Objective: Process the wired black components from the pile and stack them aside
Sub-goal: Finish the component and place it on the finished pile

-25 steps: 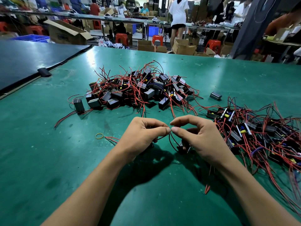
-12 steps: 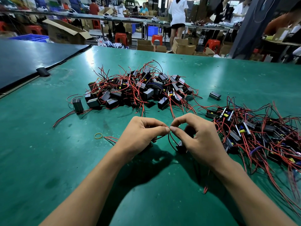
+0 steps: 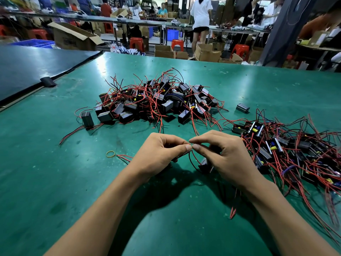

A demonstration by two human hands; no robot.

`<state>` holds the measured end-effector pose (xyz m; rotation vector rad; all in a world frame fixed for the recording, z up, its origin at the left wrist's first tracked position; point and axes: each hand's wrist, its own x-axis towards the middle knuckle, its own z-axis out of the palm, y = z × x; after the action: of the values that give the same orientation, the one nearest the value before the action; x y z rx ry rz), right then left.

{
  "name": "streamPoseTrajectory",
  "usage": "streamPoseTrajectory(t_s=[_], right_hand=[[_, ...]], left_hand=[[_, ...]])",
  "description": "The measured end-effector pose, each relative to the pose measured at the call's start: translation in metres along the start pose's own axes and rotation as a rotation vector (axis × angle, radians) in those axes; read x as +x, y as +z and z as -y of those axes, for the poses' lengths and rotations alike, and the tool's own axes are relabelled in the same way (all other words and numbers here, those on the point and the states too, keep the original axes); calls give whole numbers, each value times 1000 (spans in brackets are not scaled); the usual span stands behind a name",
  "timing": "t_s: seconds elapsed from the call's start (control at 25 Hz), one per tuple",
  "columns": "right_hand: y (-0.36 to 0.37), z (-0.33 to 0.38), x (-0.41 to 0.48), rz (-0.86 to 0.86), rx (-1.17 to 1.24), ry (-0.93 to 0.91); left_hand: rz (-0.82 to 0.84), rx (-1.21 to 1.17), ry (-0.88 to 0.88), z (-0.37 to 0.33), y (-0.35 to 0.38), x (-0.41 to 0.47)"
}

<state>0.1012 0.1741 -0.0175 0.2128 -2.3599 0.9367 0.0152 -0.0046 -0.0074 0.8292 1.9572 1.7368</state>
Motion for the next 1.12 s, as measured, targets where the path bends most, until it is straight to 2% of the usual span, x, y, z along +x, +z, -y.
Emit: streamPoseTrajectory(t_s=[0.88, 0.96, 1.12], right_hand=[[3, 4, -1, -21, -65, -11], [2, 8, -1, -23, -57, 40], [3, 13, -1, 56, 102, 308]], left_hand=[[-44, -36, 43, 2, 0, 3], [-43, -15, 40, 2, 1, 3], [-53, 33, 28, 3, 1, 3]])
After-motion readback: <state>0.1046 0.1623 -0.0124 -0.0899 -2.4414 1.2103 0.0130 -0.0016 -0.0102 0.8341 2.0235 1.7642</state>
